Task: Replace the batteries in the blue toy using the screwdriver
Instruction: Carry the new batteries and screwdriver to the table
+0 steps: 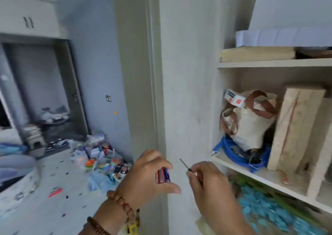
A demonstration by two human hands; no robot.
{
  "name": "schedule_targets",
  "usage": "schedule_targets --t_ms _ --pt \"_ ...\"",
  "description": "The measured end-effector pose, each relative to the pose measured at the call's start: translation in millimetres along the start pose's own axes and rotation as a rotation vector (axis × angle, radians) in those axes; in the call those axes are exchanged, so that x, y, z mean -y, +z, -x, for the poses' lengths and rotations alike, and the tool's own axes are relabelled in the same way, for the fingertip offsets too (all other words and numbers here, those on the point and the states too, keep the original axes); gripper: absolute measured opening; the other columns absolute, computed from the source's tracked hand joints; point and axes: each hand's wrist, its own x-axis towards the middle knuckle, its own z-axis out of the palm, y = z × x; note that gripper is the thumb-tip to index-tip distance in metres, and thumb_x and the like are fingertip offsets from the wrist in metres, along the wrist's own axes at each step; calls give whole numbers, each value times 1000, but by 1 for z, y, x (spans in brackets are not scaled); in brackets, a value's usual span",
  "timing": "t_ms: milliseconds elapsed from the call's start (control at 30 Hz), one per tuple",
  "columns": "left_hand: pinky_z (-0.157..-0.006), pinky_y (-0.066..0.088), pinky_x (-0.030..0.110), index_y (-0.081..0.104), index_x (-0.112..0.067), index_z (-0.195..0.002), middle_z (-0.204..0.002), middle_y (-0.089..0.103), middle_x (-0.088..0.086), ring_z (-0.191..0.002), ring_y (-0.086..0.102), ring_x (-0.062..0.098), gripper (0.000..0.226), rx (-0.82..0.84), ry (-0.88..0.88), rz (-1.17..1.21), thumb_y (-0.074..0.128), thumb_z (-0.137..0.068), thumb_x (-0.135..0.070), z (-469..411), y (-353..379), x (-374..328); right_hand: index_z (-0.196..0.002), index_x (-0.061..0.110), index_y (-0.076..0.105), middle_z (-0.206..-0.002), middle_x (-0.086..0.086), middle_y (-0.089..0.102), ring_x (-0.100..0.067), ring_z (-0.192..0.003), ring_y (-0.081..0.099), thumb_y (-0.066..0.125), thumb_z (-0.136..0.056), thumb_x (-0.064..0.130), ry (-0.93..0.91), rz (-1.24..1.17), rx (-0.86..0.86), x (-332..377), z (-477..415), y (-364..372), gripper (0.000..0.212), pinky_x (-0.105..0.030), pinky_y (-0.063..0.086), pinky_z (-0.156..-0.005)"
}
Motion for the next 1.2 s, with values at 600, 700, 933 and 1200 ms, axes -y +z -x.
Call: schedule_targets --t_ms 600,700,933,1200 --pt "-80 43 14 70 -32 -95 -93 55 -16 -92 51 5 56 -194 -496 -282 75 -58 -73 178 -205 225 -85 21 68 -74 7 60 -15 -69 61 66 -94 28 -222 -176 355 217 -33 266 11 -37 54 -69" --pt "-77 44 16 72 -31 -96 -92 56 -14 -90 51 6 58 -203 -542 -302 74 -58 -75 178 -209 266 -84 23 67 -69 9 53 -7 -62 52 65 -94 29 -270 -189 411 226 -55 311 12 -32 46 -63" --pt "-76 40 9 71 -33 -98 -92 55 -21 -92 50 0 60 -231 -668 -373 70 -59 -78 164 -239 359 -82 27 61 -65 13 45 -3 -64 45 65 -95 33 -352 -256 520 253 -122 430 14 -22 34 -57" --pt "-75 37 5 73 -27 -97 -91 57 -17 -88 50 3 65 -300 -813 -502 69 -58 -79 176 -291 463 -79 25 63 -65 15 45 -2 -61 47 68 -93 27 -460 -346 645 321 -183 559 15 -17 33 -54"
